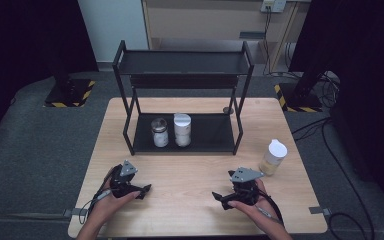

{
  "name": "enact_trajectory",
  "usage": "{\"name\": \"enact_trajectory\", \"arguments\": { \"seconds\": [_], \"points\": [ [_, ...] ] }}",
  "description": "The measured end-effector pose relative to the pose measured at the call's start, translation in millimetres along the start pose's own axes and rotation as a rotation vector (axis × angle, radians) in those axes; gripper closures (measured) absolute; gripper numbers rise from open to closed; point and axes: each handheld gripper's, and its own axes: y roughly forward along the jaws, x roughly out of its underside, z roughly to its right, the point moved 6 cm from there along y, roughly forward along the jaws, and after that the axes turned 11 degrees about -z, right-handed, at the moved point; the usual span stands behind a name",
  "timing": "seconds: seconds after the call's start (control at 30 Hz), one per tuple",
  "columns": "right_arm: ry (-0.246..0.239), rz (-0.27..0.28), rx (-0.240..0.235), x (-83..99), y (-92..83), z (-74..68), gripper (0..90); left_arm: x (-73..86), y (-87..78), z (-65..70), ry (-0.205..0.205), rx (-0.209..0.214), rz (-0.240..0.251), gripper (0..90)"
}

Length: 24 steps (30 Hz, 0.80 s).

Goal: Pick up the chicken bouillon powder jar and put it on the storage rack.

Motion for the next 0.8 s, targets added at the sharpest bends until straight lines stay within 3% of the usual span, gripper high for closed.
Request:
{"name": "enact_trajectory", "arguments": {
  "seconds": [0.8],
  "points": [
    [-0.014, 0.103, 0.042, -13.5, -40.8, -0.1, 3.4, 0.0, 0.0, 0.0, 0.0, 0.0, 0.0, 0.0]
  ]
}}
